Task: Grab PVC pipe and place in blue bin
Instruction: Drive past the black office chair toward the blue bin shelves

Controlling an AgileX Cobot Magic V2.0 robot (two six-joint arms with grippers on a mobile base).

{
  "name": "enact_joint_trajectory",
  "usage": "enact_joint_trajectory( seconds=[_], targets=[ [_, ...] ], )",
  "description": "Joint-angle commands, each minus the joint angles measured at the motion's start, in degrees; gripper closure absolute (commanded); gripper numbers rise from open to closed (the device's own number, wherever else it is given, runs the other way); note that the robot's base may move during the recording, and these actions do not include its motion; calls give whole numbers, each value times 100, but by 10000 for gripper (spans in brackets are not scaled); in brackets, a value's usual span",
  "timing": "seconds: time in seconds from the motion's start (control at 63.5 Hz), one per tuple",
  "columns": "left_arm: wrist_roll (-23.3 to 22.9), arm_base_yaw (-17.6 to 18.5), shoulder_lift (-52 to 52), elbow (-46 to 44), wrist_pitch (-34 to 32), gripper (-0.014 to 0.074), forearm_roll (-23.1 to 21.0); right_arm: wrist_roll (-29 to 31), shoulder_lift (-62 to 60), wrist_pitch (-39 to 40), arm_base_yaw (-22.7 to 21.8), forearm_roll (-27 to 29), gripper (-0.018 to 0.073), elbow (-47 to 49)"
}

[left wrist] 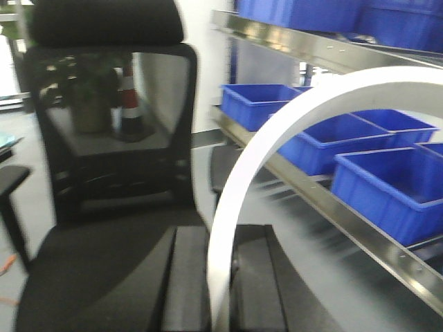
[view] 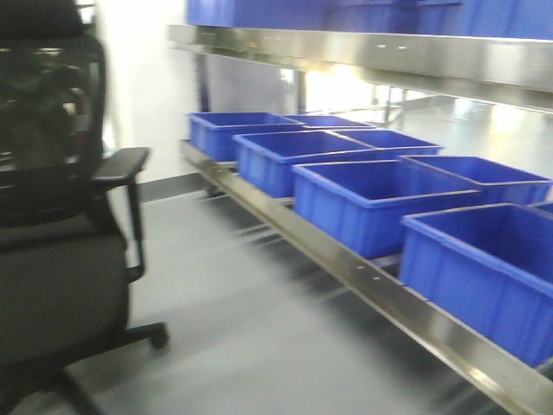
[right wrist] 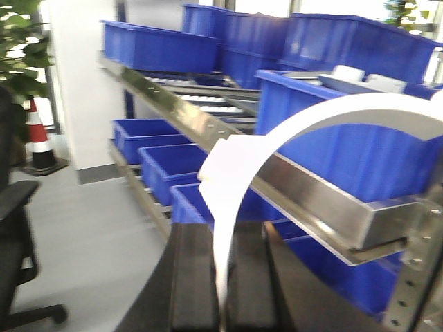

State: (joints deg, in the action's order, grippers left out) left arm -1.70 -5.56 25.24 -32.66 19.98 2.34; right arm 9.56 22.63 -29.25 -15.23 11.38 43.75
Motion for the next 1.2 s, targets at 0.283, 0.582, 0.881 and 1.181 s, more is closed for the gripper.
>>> enact_joint_trajectory(
  seconds=[0.283, 0.582, 0.881, 1.181],
  targets=[
    [-44, -3, -35, 2, -176, 707, -55, 13, -1, 139, 0, -17, 728, -4],
    [-44, -3, -35, 2, -176, 707, -55, 13, -1, 139, 0, -17, 728, -4],
    [-44, -3, -35, 2, -176, 707, -55, 13, -1, 139, 0, -17, 728, -4],
    [-44, -3, -35, 2, -176, 707, -55, 13, -1, 139, 0, -17, 728, -4]
  ],
)
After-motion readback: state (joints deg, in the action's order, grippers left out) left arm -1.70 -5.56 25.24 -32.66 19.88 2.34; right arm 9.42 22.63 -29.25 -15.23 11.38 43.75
